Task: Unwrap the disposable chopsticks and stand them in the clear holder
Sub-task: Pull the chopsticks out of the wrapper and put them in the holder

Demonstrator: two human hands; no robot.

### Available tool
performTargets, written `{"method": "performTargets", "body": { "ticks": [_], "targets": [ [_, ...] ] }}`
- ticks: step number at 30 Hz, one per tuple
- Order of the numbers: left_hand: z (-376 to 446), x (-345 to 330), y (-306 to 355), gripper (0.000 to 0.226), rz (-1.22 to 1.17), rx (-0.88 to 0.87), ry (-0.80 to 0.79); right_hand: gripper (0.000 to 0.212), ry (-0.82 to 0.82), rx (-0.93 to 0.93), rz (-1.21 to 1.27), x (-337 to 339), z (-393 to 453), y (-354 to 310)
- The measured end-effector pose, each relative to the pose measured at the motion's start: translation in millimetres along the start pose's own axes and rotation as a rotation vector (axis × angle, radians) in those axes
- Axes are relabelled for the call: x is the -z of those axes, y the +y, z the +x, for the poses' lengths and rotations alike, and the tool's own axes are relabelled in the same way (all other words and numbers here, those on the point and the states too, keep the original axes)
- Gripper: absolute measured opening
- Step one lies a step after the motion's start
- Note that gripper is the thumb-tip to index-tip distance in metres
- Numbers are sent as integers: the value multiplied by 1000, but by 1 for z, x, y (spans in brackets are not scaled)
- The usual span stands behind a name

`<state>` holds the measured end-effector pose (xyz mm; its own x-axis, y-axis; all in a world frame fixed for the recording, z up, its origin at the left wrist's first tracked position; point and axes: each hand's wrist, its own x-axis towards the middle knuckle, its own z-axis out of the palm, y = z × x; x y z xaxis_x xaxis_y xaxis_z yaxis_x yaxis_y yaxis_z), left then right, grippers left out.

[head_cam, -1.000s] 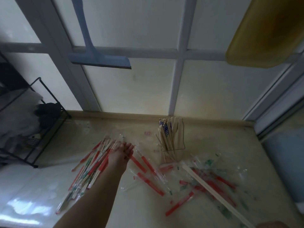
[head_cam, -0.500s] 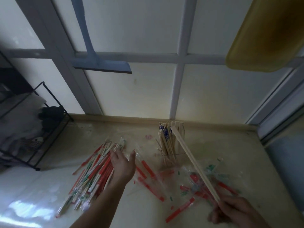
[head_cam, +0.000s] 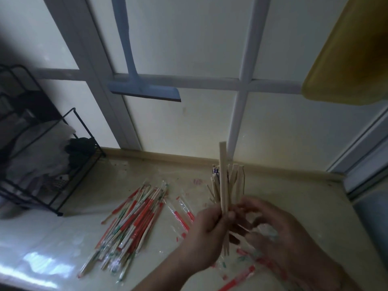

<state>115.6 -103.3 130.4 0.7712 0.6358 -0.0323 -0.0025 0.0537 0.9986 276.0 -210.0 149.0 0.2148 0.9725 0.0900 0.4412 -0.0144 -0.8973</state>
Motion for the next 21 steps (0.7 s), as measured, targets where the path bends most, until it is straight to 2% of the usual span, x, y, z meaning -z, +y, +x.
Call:
{"method": "performTargets", "body": {
  "ticks": [2,4,8,10,13,15,17,19,21],
  "targets": [
    [9,5,12,19,69,-18,-47,76,-8,121,242,12,17,-24],
    [18,9,19,21,164,-8,-135,78,57,187,400,20,37,-38],
    [26,14,22,20,354,-8,-196,53,240,297,106,29,70,-56],
    [22,23,11,22,432,-12,-93,48,327,317,43,42,83,-57],
    [7,46,-22,33,503,63,325,46,446,288,-51,56,111,-44],
    [2,62,-54,28,452,153,527,47,404,224,-236,50,128,-26],
    [0,73,-85,29,473,289,628,42,285,173,-380,34,136,-4],
    [1,79,-109,49,588,450,647,37,192,170,-497,19,137,18],
    [6,78,-121,74,691,607,590,32,198,229,-708,11,138,38]
  ]
}}
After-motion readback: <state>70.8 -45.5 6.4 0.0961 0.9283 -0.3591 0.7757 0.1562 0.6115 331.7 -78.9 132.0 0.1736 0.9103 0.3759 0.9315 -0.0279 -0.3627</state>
